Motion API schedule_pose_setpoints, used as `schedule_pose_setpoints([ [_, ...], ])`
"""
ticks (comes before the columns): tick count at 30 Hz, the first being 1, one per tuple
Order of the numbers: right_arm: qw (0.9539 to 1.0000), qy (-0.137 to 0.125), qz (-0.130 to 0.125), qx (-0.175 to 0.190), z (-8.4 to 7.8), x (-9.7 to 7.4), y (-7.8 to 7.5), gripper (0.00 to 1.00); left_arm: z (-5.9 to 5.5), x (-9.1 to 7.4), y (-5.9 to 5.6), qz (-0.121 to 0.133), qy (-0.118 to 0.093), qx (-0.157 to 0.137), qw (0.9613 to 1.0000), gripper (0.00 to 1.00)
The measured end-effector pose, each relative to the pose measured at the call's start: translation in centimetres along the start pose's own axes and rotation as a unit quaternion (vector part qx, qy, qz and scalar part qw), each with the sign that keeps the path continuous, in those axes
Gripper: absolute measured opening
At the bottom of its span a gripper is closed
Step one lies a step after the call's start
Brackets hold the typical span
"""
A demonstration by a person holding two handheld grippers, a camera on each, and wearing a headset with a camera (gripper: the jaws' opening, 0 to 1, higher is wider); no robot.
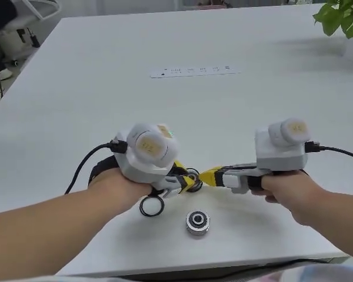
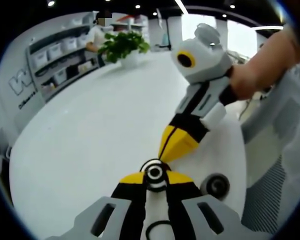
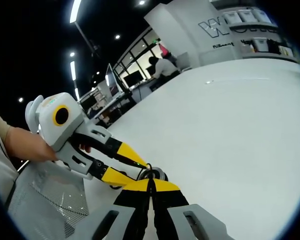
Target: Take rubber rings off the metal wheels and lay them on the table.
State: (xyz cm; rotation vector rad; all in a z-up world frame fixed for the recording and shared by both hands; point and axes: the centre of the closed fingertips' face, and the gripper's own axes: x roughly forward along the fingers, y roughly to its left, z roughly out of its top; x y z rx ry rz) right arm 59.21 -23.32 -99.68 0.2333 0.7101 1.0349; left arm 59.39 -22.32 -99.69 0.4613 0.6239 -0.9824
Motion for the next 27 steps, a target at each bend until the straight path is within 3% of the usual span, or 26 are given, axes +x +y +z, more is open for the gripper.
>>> schedule_pose_setpoints([
  [11,1.0,-0.006,0.001,0.003,0.4,-0.2,0.0,0.0,0.6,-1.8,-0.6,-0.009,-0.017,0.0,0.9998,0.21],
  [27,0.9999,-0.015,0.008,-0.003,1.3,-0.6,1.2,0.0,1.9,-5.3,-0.9,-0.01,-0.053,-0.021,0.9983,0.33],
])
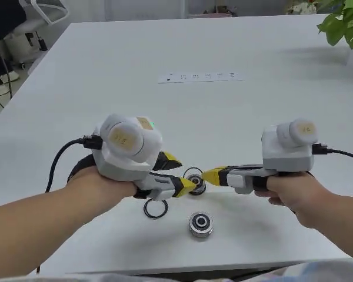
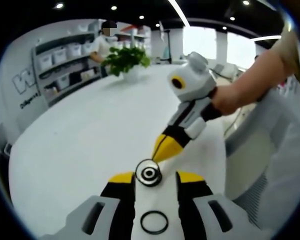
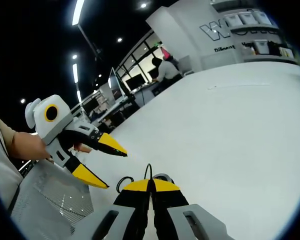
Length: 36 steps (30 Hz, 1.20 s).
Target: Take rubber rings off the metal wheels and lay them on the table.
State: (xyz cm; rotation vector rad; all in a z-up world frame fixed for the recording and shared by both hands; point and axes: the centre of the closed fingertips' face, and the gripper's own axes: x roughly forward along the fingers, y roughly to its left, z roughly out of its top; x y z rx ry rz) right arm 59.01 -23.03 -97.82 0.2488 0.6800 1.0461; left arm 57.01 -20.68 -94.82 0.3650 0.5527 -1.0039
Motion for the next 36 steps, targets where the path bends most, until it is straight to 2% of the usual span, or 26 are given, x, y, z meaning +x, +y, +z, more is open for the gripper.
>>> schedule_pose_setpoints([
  [12,0.9999,-0.004,0.007,-0.007,0.7,0.0,1.6,0.0,0.4,-2.3,0.0,0.004,-0.017,-0.01,0.9998,0.41],
  [26,0.9997,-0.006,0.02,-0.011,1.5,0.6,2.7,0.0,0.0,-4.6,-0.1,0.011,-0.026,-0.021,0.9994,0.5],
  [36,0.9994,-0.001,0.033,-0.013,1.6,1.2,3.7,0.0,-1.5,-6.3,0.2,0.021,-0.023,-0.038,0.9988,0.56],
])
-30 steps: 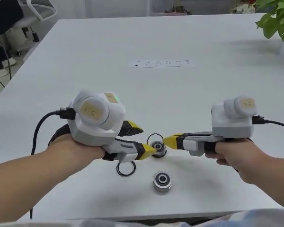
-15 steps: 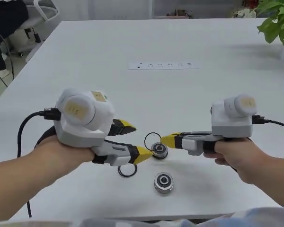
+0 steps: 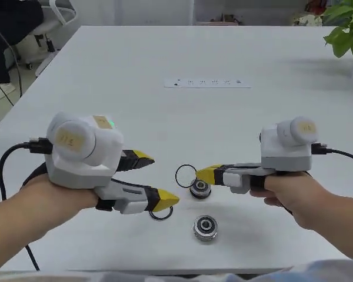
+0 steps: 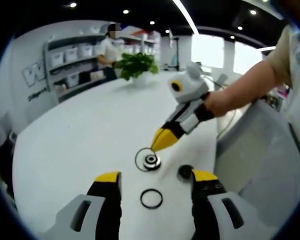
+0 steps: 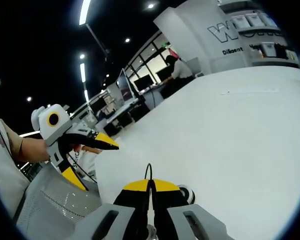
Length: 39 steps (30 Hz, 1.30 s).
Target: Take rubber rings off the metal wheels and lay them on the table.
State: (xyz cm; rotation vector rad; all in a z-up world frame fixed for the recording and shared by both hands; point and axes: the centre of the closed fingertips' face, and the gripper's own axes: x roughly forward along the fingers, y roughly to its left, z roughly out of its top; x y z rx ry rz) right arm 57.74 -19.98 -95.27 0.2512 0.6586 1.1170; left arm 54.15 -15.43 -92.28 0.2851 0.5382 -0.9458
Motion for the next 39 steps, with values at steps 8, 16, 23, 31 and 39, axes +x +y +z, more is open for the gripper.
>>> schedule_pose_setpoints([
  [8,0.9999,0.007,0.013,-0.001,-0.1,0.8,0.7,0.0,-1.0,-1.5,-0.1,0.009,0.0,-0.013,0.9999,0.62],
  [16,0.9996,0.016,0.022,-0.003,-0.4,1.3,1.5,0.0,-1.9,-2.7,0.0,0.018,0.004,-0.018,0.9997,0.69],
  [23,0.9992,0.026,0.03,-0.003,-1.0,2.0,2.2,0.0,-2.4,-3.5,0.0,0.023,0.004,-0.024,0.9994,0.74],
  [31,0.9982,0.043,0.041,-0.004,-1.9,2.9,3.3,0.0,-2.5,-4.1,-0.1,0.029,0.002,-0.025,0.9993,0.8],
  [39,0.9971,0.059,0.048,-0.004,-2.7,3.8,3.3,0.0,-2.6,-4.7,-0.1,0.035,-0.002,-0.031,0.9989,0.84],
])
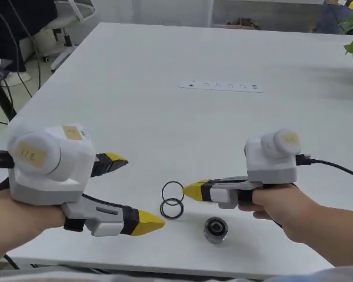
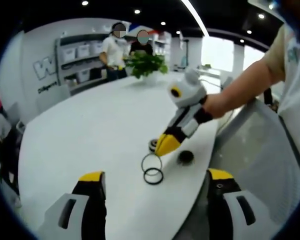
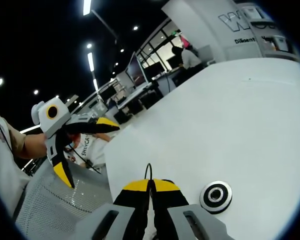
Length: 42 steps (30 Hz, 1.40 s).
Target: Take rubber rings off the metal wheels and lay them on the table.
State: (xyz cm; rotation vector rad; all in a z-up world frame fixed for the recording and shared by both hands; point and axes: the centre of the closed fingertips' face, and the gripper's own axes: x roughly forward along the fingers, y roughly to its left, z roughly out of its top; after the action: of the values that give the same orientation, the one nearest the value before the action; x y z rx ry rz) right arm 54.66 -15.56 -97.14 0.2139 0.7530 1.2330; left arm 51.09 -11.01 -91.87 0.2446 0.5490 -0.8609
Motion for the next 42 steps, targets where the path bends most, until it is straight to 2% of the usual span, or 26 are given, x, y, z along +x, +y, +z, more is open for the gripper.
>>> schedule_pose_setpoints([
  [22,0.9993,0.027,-0.002,0.026,-1.9,1.1,-1.1,0.0,-1.2,-0.6,-0.1,0.002,0.006,-0.018,0.9998,0.89],
  [42,0.9987,0.037,-0.011,0.032,-2.6,1.4,-1.9,0.0,-1.8,-0.5,-0.1,0.002,0.017,-0.022,0.9996,0.88],
])
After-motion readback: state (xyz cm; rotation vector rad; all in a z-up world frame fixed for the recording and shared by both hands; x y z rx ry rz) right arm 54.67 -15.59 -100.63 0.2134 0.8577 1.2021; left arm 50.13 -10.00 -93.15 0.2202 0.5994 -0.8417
